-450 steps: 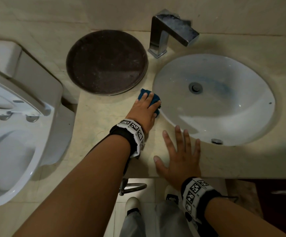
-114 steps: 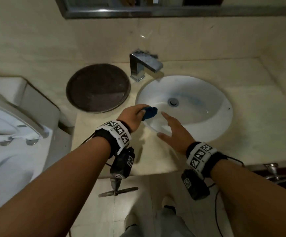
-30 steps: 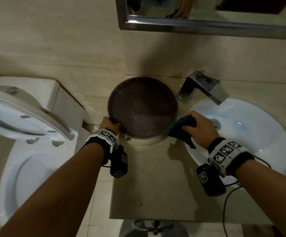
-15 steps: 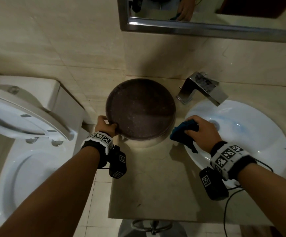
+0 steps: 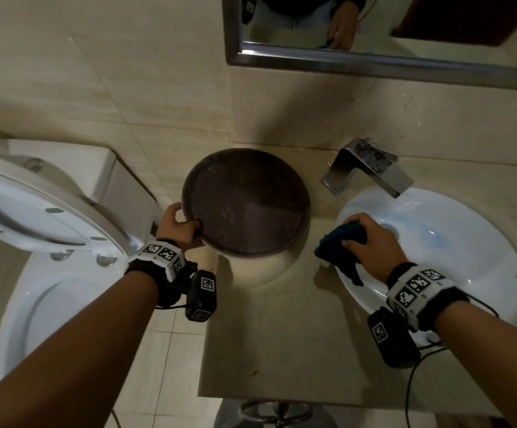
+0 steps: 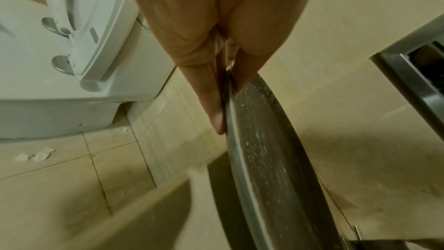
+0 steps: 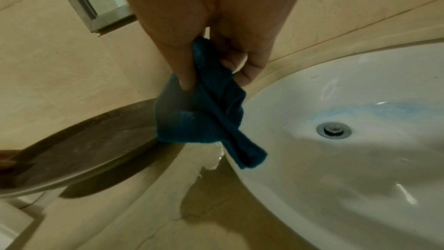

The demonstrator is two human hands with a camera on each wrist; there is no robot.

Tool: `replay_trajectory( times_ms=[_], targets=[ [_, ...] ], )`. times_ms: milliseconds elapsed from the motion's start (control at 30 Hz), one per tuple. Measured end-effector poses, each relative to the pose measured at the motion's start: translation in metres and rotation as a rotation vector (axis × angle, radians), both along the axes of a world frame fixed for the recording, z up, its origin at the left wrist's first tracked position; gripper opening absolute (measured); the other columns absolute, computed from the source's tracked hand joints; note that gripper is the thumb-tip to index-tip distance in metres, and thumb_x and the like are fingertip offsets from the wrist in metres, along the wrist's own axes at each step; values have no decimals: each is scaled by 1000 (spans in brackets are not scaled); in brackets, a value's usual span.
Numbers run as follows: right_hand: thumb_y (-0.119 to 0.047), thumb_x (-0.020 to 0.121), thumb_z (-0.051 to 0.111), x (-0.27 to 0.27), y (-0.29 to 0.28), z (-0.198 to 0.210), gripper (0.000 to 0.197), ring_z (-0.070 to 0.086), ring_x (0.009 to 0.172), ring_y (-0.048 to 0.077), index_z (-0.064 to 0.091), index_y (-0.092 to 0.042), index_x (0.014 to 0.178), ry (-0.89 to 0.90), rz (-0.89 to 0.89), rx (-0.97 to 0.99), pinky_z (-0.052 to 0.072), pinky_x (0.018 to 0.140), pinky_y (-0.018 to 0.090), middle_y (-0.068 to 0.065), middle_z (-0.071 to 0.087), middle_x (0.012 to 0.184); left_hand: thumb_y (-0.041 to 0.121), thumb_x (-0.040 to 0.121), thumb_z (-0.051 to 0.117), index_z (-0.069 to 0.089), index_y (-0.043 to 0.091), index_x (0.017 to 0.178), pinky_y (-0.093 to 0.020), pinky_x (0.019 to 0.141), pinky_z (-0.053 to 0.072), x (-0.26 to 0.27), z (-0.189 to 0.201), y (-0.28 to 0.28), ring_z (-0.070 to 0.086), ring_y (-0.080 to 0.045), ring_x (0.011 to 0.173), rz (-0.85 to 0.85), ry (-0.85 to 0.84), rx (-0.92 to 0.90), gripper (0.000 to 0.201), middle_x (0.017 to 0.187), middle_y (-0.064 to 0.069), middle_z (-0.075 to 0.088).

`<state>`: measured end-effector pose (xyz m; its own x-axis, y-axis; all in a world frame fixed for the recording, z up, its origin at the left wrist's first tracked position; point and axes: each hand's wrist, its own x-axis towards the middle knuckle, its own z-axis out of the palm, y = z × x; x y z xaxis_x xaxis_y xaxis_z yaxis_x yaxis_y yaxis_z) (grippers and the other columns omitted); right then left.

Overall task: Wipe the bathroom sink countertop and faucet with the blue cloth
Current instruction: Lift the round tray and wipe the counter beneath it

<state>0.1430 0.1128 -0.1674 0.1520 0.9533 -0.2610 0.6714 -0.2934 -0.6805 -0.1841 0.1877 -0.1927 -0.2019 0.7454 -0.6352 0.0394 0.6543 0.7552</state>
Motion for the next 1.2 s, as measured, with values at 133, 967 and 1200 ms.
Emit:
replay_trajectory(
  times_ms=[133, 967, 1200],
  targets=[
    [-10, 85, 62, -3, 4, 0, 32, 55, 88, 21, 47, -17, 113, -25, -28, -23, 43, 77, 30, 4, 57, 96, -3, 89, 52, 37, 22, 135, -47, 72, 53, -30, 0, -9, 59, -42, 102, 74, 20, 24, 54, 130, -22, 50],
    [-16, 90, 53, -107, 58, -60, 50, 18, 141, 23, 44, -34, 135, -370, 727, -112, 3, 115, 37, -4, 34, 149, -7, 92, 44, 41, 15, 136, -42, 71, 51, -110, 20, -15, 61, -37, 96, 227, -40, 140, 48, 126, -27, 53],
    [-17, 84, 62, -128, 91, -63, 46, 49, 120, 26, 46, -18, 127, -234, 569, -35, 37, 100, 34, 7, 53, 128, -5, 93, 45, 40, 14, 135, -30, 59, 52, -113, 20, -14, 61, -29, 87, 206, -26, 180, 47, 127, -25, 53]
  ],
)
